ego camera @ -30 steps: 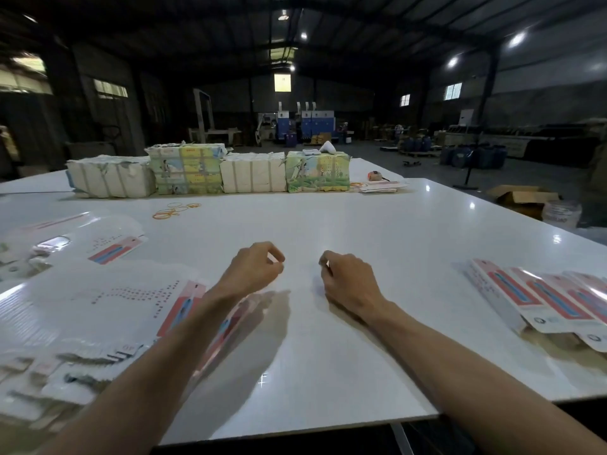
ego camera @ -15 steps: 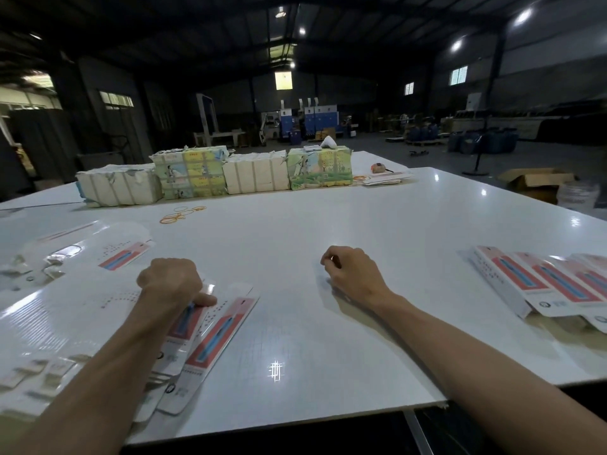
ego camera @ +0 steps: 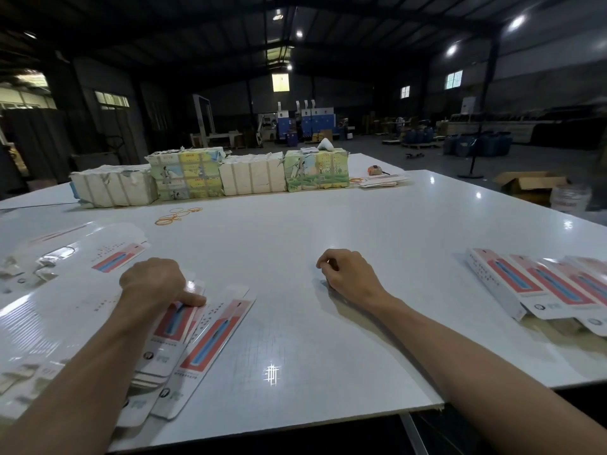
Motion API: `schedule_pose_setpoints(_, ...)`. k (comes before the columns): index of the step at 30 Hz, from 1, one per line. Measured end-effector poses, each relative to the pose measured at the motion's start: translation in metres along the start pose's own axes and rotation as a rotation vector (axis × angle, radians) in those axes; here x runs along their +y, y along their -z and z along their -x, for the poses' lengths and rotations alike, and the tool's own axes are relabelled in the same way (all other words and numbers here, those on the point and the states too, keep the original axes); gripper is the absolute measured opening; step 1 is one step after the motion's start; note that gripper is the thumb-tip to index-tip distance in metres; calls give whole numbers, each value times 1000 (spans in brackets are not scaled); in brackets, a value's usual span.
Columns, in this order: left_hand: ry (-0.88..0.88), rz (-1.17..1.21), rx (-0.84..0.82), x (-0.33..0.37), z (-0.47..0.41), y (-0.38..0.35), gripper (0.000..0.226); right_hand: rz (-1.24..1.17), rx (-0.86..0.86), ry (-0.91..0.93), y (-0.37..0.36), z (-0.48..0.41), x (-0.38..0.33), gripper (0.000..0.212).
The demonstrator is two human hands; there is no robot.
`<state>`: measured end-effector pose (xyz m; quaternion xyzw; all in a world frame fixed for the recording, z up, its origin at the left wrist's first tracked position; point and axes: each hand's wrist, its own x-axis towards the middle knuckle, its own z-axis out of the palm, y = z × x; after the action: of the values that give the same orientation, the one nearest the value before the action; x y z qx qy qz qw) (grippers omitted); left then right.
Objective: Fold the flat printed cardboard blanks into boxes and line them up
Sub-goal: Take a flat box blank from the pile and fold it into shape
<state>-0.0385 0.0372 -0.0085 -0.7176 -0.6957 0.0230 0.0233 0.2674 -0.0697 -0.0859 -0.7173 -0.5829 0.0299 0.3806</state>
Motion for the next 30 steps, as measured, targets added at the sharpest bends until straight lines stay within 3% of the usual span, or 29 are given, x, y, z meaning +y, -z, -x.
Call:
schedule_pose_setpoints(3, -4, 70, 47, -2, -3, -3, 89, -2, -11, 7, -1, -1, 0, 23)
schedule_pose_setpoints(5, -61, 134, 77, -2, -7, -1, 70, 2, -16, 12, 0, -1, -1, 23)
schedule_pose_setpoints(8, -184, 258, -23, 2, -16, 11, 36, -1, -25, 22, 0, 0, -1, 23)
schedule_pose_setpoints(11, -322, 655, -163, 15, -19, 19, 26, -20, 5, 55, 0, 0, -3, 23)
schedule_pose_setpoints(13, -396, 1076, -396, 33, -14, 21, 30, -50, 49, 92, 1, 0, -5, 22)
schedule_pose_setpoints(15, -450, 1353, -624, 54, -3, 18, 39, -105, 122, 140, 1, -1, -7, 20)
schedule_pose_setpoints(19, -512, 1505, -751, 103, 22, -1, 52, -222, 313, 247, 6, -5, -12, 26)
schedule_pose_setpoints(22, -541, 1610, -860, 133, 37, -20, 71, -208, 313, 274, 7, -8, -10, 37)
schedule_pose_setpoints(26, -562, 1643, -748, 142, 33, -49, 80, -214, 105, 211, 1, -8, -7, 39)
schedule_pose_setpoints(30, -523, 1681, -694, 134, 24, -60, 74, -167, 89, 261, -2, -9, -13, 33)
